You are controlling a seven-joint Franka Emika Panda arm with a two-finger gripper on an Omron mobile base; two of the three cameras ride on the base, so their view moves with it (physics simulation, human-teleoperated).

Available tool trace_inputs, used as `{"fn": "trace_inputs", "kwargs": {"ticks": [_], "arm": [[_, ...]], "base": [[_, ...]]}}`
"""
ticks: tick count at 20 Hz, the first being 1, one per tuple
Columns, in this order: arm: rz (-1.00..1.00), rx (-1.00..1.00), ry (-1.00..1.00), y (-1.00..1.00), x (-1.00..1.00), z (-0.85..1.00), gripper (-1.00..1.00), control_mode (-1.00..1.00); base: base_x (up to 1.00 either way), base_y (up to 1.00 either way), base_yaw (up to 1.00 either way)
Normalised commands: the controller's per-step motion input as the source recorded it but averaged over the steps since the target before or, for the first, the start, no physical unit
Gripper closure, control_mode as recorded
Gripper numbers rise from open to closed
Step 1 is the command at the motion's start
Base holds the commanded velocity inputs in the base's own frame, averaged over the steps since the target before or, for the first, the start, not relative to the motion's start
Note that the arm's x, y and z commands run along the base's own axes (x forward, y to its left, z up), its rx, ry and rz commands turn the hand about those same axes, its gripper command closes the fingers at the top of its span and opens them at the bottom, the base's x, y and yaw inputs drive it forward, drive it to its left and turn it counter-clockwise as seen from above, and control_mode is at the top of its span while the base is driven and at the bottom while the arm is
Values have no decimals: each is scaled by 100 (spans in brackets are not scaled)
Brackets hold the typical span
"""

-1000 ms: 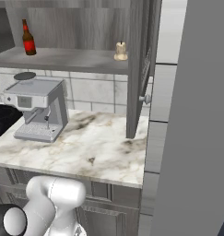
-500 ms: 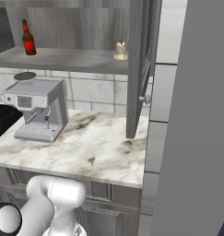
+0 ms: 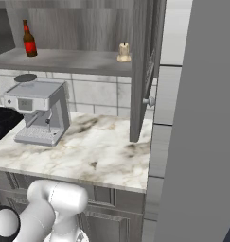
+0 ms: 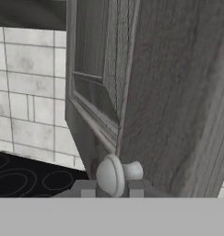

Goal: Get the candle and the beer from the cabinet and move them to the dining counter.

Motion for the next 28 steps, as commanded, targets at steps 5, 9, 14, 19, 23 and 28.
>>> {"fn": "trace_inputs", "kwargs": {"ticks": [5,9,14,19,23,28], "arm": [[0,0,0,0,0,0,-100,-100],[0,0,0,0,0,0,-100,-100],[1,0,0,0,-8,0,-100,-100],[3,0,-3,0,-48,16,-100,-100],[1,0,-2,-9,-72,21,-100,-100],[8,0,-4,-55,-42,17,-100,-100]], "base": [[0,0,0],[0,0,0],[0,0,0],[0,0,0],[0,0,0],[0,0,0]]}}
